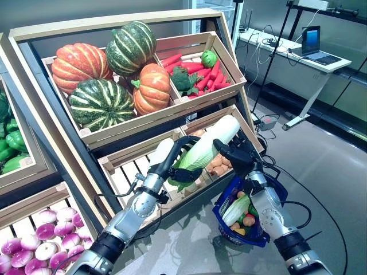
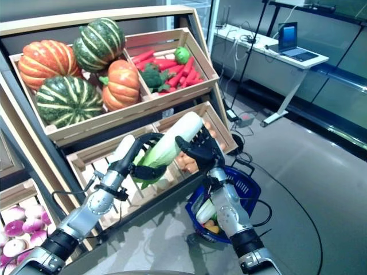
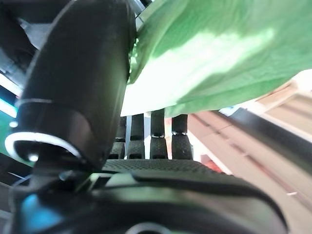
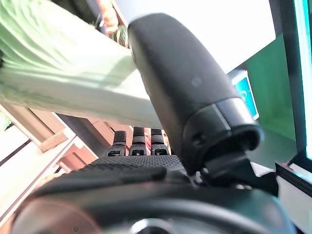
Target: Put vegetables into the basket
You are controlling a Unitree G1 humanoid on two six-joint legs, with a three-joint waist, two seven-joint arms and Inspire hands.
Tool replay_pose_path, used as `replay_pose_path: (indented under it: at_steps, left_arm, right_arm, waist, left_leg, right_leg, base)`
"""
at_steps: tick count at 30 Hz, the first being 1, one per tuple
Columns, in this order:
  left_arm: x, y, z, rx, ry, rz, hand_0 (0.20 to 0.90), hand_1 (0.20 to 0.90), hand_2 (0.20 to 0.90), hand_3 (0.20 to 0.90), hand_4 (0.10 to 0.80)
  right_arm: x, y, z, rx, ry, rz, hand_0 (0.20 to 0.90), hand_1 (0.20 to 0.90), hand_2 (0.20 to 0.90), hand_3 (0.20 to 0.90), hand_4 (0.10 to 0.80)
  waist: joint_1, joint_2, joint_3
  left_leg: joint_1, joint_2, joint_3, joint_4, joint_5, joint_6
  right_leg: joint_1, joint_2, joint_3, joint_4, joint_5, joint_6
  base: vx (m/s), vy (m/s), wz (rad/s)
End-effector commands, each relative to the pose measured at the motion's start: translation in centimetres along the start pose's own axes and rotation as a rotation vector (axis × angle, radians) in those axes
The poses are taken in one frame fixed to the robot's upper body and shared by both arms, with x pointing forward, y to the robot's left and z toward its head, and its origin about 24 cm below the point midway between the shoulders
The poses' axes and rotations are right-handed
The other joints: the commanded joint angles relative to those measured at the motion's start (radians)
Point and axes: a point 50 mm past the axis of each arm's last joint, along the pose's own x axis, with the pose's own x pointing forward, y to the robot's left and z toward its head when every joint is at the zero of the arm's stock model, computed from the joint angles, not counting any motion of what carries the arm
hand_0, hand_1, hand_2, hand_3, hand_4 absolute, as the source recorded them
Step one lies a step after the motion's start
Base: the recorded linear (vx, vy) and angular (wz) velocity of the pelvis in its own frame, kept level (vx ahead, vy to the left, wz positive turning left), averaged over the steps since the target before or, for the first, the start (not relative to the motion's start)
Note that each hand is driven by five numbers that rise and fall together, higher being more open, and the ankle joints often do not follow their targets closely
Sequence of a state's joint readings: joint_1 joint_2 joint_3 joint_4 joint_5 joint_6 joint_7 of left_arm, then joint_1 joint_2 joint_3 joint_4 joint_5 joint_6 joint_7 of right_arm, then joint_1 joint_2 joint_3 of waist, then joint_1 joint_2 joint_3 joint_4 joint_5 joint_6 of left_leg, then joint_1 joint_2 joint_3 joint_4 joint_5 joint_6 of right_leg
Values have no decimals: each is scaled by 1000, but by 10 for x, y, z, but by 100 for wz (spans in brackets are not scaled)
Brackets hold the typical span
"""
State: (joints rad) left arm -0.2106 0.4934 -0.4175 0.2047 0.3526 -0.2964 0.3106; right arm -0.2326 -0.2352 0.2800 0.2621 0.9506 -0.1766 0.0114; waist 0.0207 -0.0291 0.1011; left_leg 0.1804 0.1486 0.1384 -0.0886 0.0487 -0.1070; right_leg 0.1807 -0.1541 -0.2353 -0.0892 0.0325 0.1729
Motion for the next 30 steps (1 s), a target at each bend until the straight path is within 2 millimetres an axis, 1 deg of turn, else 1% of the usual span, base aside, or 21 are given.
replay_pose_path:
  at_steps: [1, 3, 12, 19, 21, 22, 30]
  left_arm:
    - [46, 44, 72, 22, -463, 224, 300, 300, 300, 300, 400]
    - [46, 43, 76, 37, -488, 237, 300, 300, 300, 300, 400]
    - [45, 35, 82, 37, -528, 226, 300, 300, 300, 300, 400]
    - [44, 29, 85, 52, -560, 161, 300, 300, 300, 300, 400]
    - [43, 27, 86, 62, -574, 148, 300, 300, 300, 300, 400]
    - [43, 23, 88, 77, -590, 123, 300, 300, 300, 300, 400]
    - [37, 6, 92, 127, -654, 18, 300, 300, 300, 300, 400]
  right_arm:
    - [26, 31, 45, 20, -194, 38, 900, 900, 900, 900, 800]
    - [27, 31, 44, 35, -192, 2, 900, 900, 900, 900, 800]
    - [33, 43, 45, 109, -201, 22, 900, 900, 900, 900, 800]
    - [37, 53, 63, 104, -281, 90, 900, 900, 900, 900, 800]
    - [38, 53, 64, 98, -287, 91, 900, 900, 900, 900, 800]
    - [40, 55, 67, 95, -290, 95, 900, 900, 900, 900, 800]
    - [45, 60, 72, 62, -285, 114, 900, 900, 900, 900, 800]
  waist:
    - [-4, -3, -61]
    - [-6, -3, -58]
    - [-6, -3, -59]
    - [-6, -2, -64]
    - [-5, -3, -64]
    - [-7, -2, -65]
    - [-12, -1, -70]
  left_leg:
    - [-17, -29, -33, 1, -69, 28]
    - [-17, -30, -32, 1, -69, 29]
    - [-15, -30, -32, 1, -71, 27]
    - [-14, -30, -34, 1, -74, 26]
    - [-14, -29, -33, 1, -75, 27]
    - [-15, -29, -33, 1, -75, 27]
    - [-18, -27, -29, 1, -76, 26]
  right_leg:
    - [15, -10, 10, 13, -22, -38]
    - [14, -10, 15, 13, -20, -38]
    - [14, -10, 21, 12, -20, -37]
    - [13, -9, 23, 13, -20, -36]
    - [13, -9, 23, 13, -20, -35]
    - [11, -9, 24, 12, -20, -35]
    - [5, -9, 31, 13, -20, -32]
  base:
    - [0, 0, 0]
    - [0, 0, 0]
    - [0, 0, 0]
    - [0, 0, 0]
    - [0, 0, 0]
    - [0, 0, 0]
    - [0, 0, 0]
